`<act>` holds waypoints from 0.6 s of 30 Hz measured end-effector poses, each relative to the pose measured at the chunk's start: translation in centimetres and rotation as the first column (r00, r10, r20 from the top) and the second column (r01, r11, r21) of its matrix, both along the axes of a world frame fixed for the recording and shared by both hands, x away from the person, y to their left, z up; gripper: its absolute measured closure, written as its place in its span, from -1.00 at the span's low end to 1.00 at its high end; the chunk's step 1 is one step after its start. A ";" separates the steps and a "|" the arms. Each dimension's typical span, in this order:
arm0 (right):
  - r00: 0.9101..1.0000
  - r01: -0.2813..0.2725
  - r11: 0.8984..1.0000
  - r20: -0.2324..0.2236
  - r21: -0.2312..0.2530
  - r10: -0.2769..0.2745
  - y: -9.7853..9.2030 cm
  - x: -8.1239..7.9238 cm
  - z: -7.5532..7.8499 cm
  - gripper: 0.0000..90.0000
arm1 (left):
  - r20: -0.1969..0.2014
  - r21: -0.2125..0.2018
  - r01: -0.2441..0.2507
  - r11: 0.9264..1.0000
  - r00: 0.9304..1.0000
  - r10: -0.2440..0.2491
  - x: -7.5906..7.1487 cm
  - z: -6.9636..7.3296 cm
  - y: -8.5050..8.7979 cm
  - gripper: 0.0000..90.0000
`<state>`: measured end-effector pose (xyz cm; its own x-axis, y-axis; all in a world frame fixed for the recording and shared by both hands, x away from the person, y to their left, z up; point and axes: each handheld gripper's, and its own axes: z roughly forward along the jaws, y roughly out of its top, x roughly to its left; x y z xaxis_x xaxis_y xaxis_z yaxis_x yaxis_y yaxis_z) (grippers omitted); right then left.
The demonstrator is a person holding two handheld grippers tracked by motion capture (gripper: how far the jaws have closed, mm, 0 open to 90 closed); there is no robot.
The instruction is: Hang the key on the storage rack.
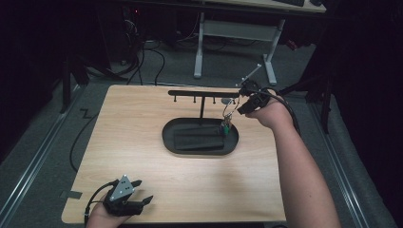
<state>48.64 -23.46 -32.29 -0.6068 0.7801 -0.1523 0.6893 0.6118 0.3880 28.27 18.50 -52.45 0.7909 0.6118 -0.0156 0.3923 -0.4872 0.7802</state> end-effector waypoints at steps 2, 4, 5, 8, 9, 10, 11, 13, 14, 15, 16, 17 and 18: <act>1.000 -0.007 1.000 0.000 0.007 0.007 -0.1 -0.7 -0.4 0.36 | 0.000 0.003 0.004 1.000 1.000 -0.004 0.0 0.0 -0.1 -0.32; 1.000 -0.001 1.000 0.003 0.018 0.001 -0.2 -1.5 -0.9 0.28 | -0.001 0.004 0.007 1.000 1.000 -0.007 -0.1 0.0 -0.2 -0.32; 1.000 -0.012 0.999 0.005 0.030 0.011 -0.5 -2.1 -1.5 0.24 | -0.002 0.006 0.010 1.000 1.000 -0.010 -0.1 0.0 -0.3 -0.32; 1.000 -0.013 0.999 0.001 0.036 0.013 -0.9 -2.8 -2.3 0.16 | 0.000 0.009 0.015 1.000 1.000 -0.015 -0.1 -0.1 -0.4 -0.32; 1.000 -0.013 0.999 0.001 0.036 0.013 -0.9 -2.8 -2.3 0.16 | -0.003 0.015 0.019 1.000 1.000 -0.019 -0.1 -0.1 -0.4 -0.32; 1.000 -0.009 0.999 -0.004 0.043 0.009 -1.0 -3.1 -2.6 0.13 | -0.003 0.016 0.019 1.000 1.000 -0.019 -0.1 -0.1 -0.4 -0.32; 1.000 -0.012 0.999 0.007 0.049 0.012 -1.4 -3.6 -3.2 0.08 | -0.004 0.016 0.019 1.000 1.000 -0.019 -0.1 -0.1 -0.4 -0.32; 1.000 0.000 0.998 0.010 0.060 -0.001 -1.6 -4.2 -3.8 0.03 | -0.001 0.014 0.017 1.000 1.000 -0.017 -0.1 -0.2 -0.5 -0.32; 1.000 0.000 0.998 0.010 0.060 -0.001 -1.6 -4.2 -3.8 0.03 | -0.001 0.014 0.017 1.000 1.000 -0.017 -0.1 -0.2 -0.5 -0.32; 1.000 -0.007 0.998 0.031 0.070 0.005 -2.0 -4.8 -4.4 -0.02 | -0.001 0.014 0.016 1.000 1.000 -0.016 -0.1 -0.2 -0.5 -0.32; 1.000 -0.007 0.998 0.031 0.070 0.005 -2.0 -4.8 -4.4 -0.02 | -0.002 0.013 0.016 1.000 1.000 -0.016 -0.1 -0.2 -0.5 -0.32; 0.999 -0.003 0.997 0.041 0.079 0.000 -2.2 -5.1 -4.8 -0.05 | -0.004 0.012 0.015 1.000 1.000 -0.015 -0.1 -0.2 -0.5 -0.32; 0.999 0.003 0.996 0.050 0.086 -0.008 -2.4 -5.5 -5.3 -0.08 | -0.004 0.012 0.015 1.000 1.000 -0.015 -0.1 -0.2 -0.5 -0.32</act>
<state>43.11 -25.85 -37.61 -0.5957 0.7950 -0.1142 0.6710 0.5708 0.4732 28.15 18.04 -52.70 0.7997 0.6003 -0.0113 0.3881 -0.5025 0.7726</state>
